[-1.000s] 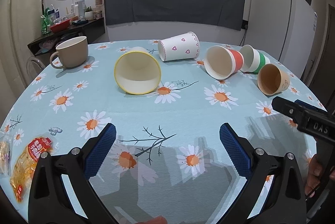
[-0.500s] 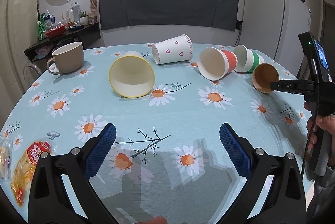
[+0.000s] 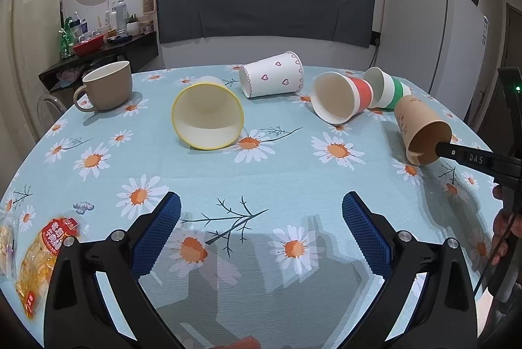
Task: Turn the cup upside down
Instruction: 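Move the right gripper to the tan kraft cup and grasp its rim, then lift the tan cup with the right gripper and swing it toward the left gripper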
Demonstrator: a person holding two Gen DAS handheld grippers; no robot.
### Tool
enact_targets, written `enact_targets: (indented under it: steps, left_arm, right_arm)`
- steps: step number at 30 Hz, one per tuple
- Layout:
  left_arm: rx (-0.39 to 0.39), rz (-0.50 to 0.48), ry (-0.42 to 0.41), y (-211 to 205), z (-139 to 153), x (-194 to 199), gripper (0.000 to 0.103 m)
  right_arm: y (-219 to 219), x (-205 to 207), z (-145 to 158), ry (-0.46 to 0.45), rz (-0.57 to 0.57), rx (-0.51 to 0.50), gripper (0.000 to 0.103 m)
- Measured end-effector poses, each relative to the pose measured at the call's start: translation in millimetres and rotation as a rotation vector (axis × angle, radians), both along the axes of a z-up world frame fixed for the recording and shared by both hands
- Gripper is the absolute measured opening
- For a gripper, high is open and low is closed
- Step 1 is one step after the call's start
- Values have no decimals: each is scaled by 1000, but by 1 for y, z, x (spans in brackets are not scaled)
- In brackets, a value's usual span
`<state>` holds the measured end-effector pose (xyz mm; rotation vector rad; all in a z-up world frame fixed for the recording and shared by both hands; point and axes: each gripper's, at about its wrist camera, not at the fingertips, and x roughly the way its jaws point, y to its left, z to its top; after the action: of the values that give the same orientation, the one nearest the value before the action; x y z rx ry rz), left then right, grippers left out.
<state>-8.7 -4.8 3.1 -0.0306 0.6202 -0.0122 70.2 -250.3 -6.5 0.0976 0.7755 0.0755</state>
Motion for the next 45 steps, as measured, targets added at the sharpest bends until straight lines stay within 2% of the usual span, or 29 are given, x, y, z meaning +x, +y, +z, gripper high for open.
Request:
enact_targets:
  steps: [9,14,26,33,34,35,36,38,45]
  left_arm:
    - [-7,13,-15,3,1,-3,97]
    - [-7,10,6,3,0,0,97]
    - [-15,24,-10,4,1,-2,97]
    - [-12,47,-23,6,2,-5,97]
    - [-12,44,-25,6,2,-5,97]
    - [-10,41,-25,5,2,-5,97]
    - [-8,41,-23,5,2,-5,97]
    - [-6,38,-17,4,2,-4,97]
    - [-9,47,-8,4,1,-1,97]
  right_arm:
    - [39,-40,-1,5,158,-8,3]
    - [52,-51,0,-1,189,-9,3]
    - [77,-76,0,-6,294,0,3]
    - [81,-80,0,-16,315,-2,6]
    - [79,-81,2,-25,298,-14,8]
    - [75,-82,5,-35,284,-15,22]
    - [71,-83,8,-44,275,-8,51]
    - [62,-87,15,-78,260,-3,84]
    - [42,-90,32,-154,249,-64,91]
